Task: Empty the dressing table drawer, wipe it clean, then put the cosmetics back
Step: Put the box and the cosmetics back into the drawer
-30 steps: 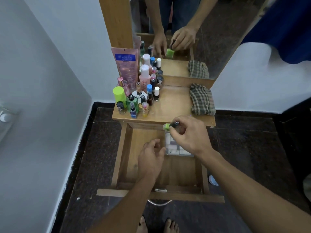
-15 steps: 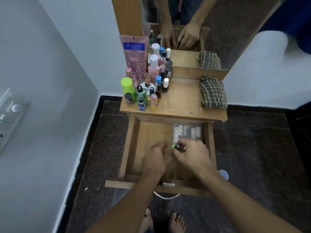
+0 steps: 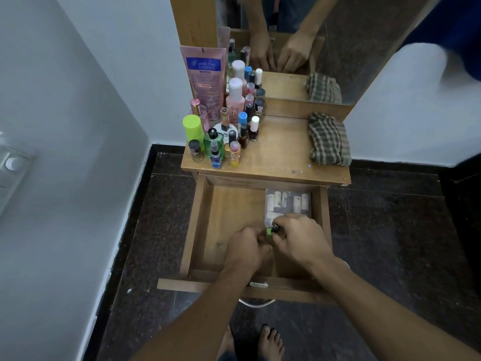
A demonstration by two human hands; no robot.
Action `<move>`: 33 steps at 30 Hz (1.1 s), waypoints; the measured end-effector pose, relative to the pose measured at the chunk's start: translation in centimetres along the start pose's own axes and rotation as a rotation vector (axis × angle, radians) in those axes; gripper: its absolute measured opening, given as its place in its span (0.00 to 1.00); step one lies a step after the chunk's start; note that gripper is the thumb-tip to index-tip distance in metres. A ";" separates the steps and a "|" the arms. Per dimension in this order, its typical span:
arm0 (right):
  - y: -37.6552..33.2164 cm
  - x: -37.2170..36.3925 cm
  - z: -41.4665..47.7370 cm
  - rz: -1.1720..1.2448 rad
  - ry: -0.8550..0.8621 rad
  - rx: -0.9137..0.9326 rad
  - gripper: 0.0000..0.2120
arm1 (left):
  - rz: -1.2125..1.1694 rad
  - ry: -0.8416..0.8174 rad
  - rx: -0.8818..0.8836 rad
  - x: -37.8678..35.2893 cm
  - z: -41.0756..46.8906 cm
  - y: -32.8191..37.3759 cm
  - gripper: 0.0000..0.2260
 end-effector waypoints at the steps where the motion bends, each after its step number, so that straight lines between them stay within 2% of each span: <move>1: -0.1 0.0 0.2 0.003 0.005 0.003 0.07 | -0.007 -0.001 0.003 0.0 0.1 0.0 0.11; 7: 0.4 -0.5 0.4 -0.012 -0.040 -0.006 0.10 | -0.056 -0.020 0.019 0.1 0.3 -0.2 0.11; 12: -0.6 1.5 0.9 -0.064 -0.149 -0.033 0.24 | -0.071 -0.025 0.036 0.6 0.4 -0.6 0.08; 13: -1.2 2.7 1.6 -0.059 -0.139 -0.037 0.24 | -0.062 -0.029 0.037 0.9 0.5 -0.7 0.07; 16: -4.7 8.1 4.2 0.170 0.108 -0.005 0.17 | -0.006 0.011 0.036 1.9 0.7 -0.9 0.07; 19: -9.0 11.5 6.5 0.346 0.345 0.028 0.12 | 0.001 0.061 0.043 3.0 0.5 -0.8 0.11; 27: -10.5 10.2 9.2 0.337 0.404 -0.013 0.09 | -0.015 0.097 -0.011 3.4 0.4 -0.6 0.13; 33: -7.8 13.3 5.8 0.359 0.470 0.000 0.06 | -0.024 0.149 -0.010 3.2 -0.3 -0.8 0.16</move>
Point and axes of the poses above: each hand's wrist, its own z-axis towards the middle knuckle, its own x-axis out of the back of the hand, y = z × x, the point moved 8 cm from there along z, towards the middle knuckle, and after that the axes turned 11 degrees about z, right-handed, at the moved point
